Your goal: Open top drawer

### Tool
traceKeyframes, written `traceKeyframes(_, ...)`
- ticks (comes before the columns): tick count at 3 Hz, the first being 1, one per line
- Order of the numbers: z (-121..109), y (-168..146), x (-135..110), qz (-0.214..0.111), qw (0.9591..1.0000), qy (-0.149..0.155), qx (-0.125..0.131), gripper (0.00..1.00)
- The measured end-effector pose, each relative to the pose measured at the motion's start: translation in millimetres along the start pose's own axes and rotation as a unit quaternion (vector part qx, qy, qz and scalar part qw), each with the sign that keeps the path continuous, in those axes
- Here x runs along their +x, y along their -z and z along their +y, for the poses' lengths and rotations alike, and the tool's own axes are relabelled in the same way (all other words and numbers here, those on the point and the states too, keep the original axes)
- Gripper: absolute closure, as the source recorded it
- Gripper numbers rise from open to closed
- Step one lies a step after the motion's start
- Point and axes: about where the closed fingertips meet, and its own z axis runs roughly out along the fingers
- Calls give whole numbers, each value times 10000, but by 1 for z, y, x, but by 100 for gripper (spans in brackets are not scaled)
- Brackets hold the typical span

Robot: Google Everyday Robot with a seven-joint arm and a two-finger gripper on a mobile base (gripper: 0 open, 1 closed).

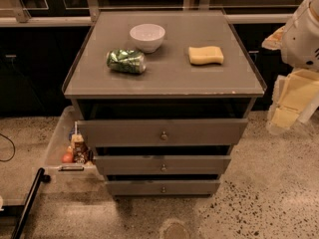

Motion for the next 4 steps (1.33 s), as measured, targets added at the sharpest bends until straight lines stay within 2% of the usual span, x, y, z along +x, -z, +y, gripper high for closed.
traceKeyframes(1,0,0,0,0,10000,-1,-1,0)
traceKeyframes(2,3,-32,6,22,9995,-203,-260,0)
traceKeyframes(3,10,-86,13,-192,9971,-195,-705,0)
traceKeyframes(4,15,-131,22,-557,9942,-70,-918,0)
